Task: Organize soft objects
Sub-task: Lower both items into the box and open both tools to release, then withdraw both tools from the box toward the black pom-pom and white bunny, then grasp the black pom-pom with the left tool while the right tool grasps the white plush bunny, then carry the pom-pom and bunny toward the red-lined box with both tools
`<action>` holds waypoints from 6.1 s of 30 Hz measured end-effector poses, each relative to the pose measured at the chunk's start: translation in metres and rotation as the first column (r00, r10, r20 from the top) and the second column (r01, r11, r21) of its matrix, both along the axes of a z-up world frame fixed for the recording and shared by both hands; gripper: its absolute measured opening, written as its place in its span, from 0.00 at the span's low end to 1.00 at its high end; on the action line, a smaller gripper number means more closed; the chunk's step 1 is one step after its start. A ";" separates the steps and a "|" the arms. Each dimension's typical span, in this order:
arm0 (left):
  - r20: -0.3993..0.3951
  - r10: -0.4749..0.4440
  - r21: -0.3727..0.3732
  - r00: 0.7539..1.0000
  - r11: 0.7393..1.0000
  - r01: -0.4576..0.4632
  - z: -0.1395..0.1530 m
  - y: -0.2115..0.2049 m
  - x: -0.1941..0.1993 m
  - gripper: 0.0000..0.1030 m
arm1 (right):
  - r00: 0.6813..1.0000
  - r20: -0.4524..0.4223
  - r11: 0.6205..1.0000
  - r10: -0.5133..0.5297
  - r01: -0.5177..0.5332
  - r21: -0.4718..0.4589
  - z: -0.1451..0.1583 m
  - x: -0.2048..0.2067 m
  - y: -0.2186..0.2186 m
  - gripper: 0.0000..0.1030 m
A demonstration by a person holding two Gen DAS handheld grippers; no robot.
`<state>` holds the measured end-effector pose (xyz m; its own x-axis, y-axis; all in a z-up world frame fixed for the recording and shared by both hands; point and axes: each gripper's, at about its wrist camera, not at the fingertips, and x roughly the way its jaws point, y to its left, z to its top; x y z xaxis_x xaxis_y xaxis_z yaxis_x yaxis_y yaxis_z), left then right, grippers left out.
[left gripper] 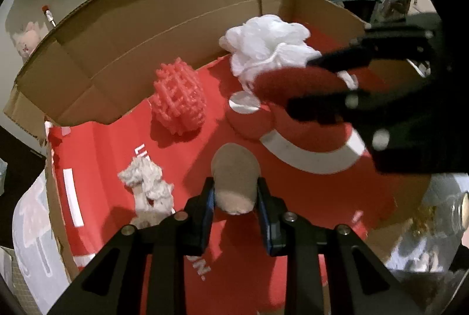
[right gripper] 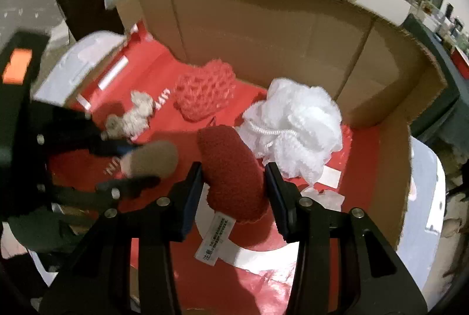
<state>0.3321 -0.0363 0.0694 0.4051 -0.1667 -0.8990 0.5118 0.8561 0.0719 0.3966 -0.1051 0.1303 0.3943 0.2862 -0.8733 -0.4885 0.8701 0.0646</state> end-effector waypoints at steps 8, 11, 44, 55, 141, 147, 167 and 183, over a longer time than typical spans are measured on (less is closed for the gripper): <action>0.008 0.015 0.039 1.000 0.999 -0.016 -0.008 -0.003 0.007 0.30 | 0.999 -0.046 0.997 -0.005 0.002 -0.078 -0.023 0.010 0.000 0.40; 0.016 0.024 0.046 1.000 0.999 -0.024 -0.007 -0.008 0.010 0.32 | 0.999 -0.053 0.996 0.005 -0.010 -0.093 -0.027 0.011 0.001 0.41; 0.076 0.063 -0.015 0.995 0.998 -0.062 0.011 0.008 0.002 0.68 | 0.997 -0.062 0.994 -0.039 0.033 -0.101 -0.024 0.007 -0.001 0.61; 0.187 0.129 -0.124 0.974 0.987 -0.107 0.064 0.027 -0.048 0.85 | 0.991 0.059 0.992 -0.124 0.123 0.021 0.047 -0.032 -0.032 0.71; 0.339 0.432 -0.337 0.836 0.885 -0.321 -0.039 0.041 -0.305 1.00 | 0.833 0.360 0.907 -0.420 0.377 0.187 -0.068 -0.338 -0.050 0.93; 0.302 0.418 -0.331 0.857 0.889 -0.318 -0.035 0.044 -0.291 0.89 | 0.861 0.319 0.917 -0.397 0.359 0.172 -0.066 -0.320 -0.048 0.93; 0.292 0.310 -0.361 0.905 0.912 -0.196 -0.028 0.030 -0.294 0.28 | 0.873 0.361 0.933 -0.329 0.242 0.264 -0.041 -0.332 -0.046 0.52; 0.293 0.317 -0.342 0.902 0.916 -0.211 -0.025 0.037 -0.291 0.28 | 0.882 0.330 0.929 -0.337 0.255 0.268 -0.045 -0.330 -0.050 0.52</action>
<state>0.0416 0.0009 0.0448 0.7393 -0.2462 -0.6268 0.2539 0.9640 -0.0791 0.0671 -0.1554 0.0855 0.7674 0.2657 -0.5836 -0.2343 0.9634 0.1305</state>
